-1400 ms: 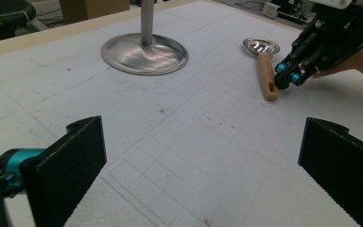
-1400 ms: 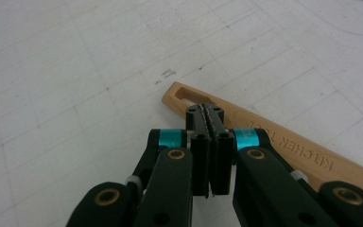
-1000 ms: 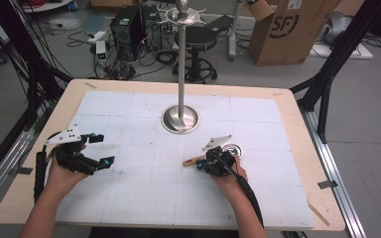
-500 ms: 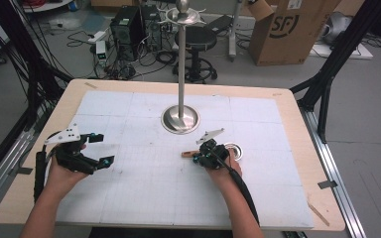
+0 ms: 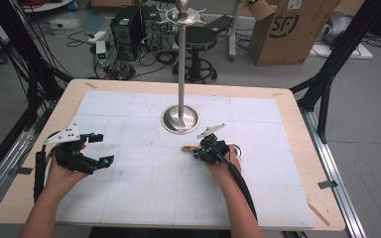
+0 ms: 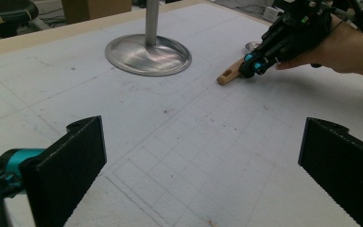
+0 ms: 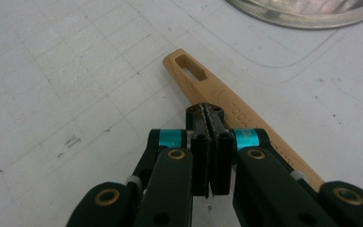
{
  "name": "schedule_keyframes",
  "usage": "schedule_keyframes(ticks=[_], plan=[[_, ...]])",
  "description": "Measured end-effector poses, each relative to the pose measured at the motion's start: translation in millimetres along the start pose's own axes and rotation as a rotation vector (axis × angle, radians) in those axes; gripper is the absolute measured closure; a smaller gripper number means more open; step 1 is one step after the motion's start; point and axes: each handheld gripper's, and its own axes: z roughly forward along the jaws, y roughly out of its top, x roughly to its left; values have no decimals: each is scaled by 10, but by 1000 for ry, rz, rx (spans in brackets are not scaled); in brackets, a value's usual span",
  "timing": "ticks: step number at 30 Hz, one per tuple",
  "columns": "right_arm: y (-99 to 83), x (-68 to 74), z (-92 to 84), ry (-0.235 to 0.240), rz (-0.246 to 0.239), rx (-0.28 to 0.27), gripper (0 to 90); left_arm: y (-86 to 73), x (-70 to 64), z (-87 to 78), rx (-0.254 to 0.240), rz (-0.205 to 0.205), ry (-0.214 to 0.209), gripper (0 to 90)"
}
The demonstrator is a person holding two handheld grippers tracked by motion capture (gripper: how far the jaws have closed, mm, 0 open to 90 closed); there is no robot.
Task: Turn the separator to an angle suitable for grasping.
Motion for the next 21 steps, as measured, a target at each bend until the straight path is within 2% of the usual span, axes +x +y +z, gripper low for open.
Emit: schedule_keyframes(ticks=[5, 6, 13, 17, 21], plan=[[-5, 19, -63, 11, -4, -10, 879, -3, 0, 5, 4, -2, -1, 22], [-8, 27, -144, 33, 2, -42, 865, -5, 2, 8, 5, -1, -2, 22], [-43, 82, -422, 69, -23, -126, 820, -1, 3, -7, -4, -4, -6, 22], [-104, 73, -544, 61, -27, -144, 799, -3, 4, -5, 0, -4, -5, 22], [-243, 23, -772, 57, -10, -204, 758, -4, 0, 0, -1, -4, -8, 22]])
